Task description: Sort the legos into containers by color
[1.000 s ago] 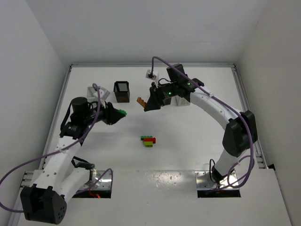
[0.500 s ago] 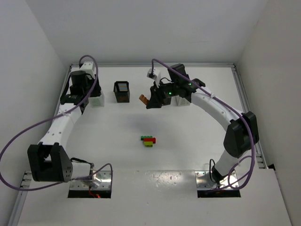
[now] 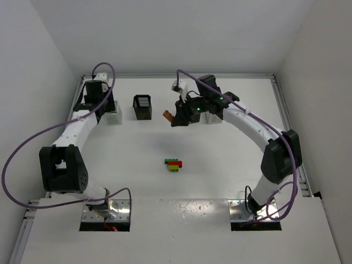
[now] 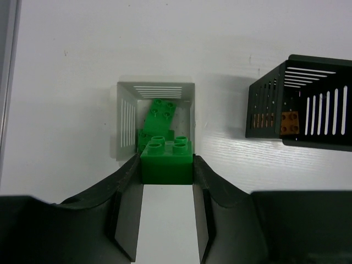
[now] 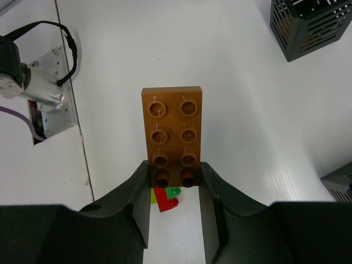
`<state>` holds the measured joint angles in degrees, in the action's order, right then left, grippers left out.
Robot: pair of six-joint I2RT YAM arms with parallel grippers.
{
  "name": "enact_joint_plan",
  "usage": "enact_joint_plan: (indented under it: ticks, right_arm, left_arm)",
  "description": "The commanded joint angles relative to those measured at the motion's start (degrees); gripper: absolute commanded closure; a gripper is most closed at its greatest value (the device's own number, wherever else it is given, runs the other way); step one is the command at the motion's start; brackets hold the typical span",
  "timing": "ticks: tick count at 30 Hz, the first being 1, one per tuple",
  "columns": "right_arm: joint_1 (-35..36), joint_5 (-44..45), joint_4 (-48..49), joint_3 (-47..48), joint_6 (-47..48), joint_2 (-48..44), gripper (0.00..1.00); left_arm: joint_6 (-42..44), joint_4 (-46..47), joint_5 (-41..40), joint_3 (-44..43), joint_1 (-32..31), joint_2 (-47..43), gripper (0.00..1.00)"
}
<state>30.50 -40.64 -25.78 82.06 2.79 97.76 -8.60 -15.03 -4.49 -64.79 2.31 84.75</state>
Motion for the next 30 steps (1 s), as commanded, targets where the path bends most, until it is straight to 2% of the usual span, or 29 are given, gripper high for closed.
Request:
enact_joint_plan:
  ticks: [1, 5, 6, 11, 14, 15, 18, 20, 23, 27, 30]
  right_arm:
    - [-0.3, -0.1, 2.0, 1.0, 0.6, 0.7, 1.00]
    - [-0.3, -0.1, 2.0, 1.0, 0.6, 0.7, 1.00]
    - [-0.3, 0.4, 2.8, 0.5, 0.6, 1.2, 1.00]
    - [-0.3, 4.1, 4.7, 2.1, -2.3, 3.0, 1.00]
    - [0.3, 8.1, 4.0, 8.3, -3.6, 6.8, 1.00]
    - [0.9, 10.2, 4.0, 10.1, -4.3, 8.1, 1.00]
    - [0.9, 12.5, 6.0, 16.6, -8.0, 13.6, 1.00]
    - [1.5, 13.7, 8.5, 21.4, -10.9, 16.7, 1.00]
    - [2.0, 14.4, 11.8, 26.5, -13.5, 24.4, 1.00]
    - [4.1, 15.0, 12.9, 34.2, -13.5, 30.2, 1.00]
    - [5.3, 15.5, 14.1, 38.0, -12.9, 32.8, 1.00]
  left_arm:
    - [0.1, 1.0, -0.9, -3.5, 1.2, 1.5, 0.75]
    - [0.1, 1.0, -1.5, -4.6, 1.2, 3.7, 0.60]
    - [0.1, 0.4, -1.5, -5.2, 1.2, 4.4, 0.51]
    - [0.1, -0.4, -1.5, -5.7, 1.2, 4.9, 0.43]
    - [-0.5, -0.4, -0.6, -5.7, 1.7, 3.1, 0.41]
    - [-0.5, 0.7, 3.0, -4.9, 2.8, 2.0, 0.43]
    - [-2.6, 9.4, 11.0, 1.8, 4.9, -8.1, 0.42]
    - [-3.3, 12.0, 12.2, 5.5, 4.9, -15.8, 0.38]
    - [-3.8, 9.9, 16.2, 6.1, 4.9, -21.0, 0.34]
    - [-2.6, 4.2, 18.9, 4.7, 4.9, -24.0, 0.34]
    - [-2.6, 3.4, 19.4, 5.2, 5.4, -26.5, 0.34]
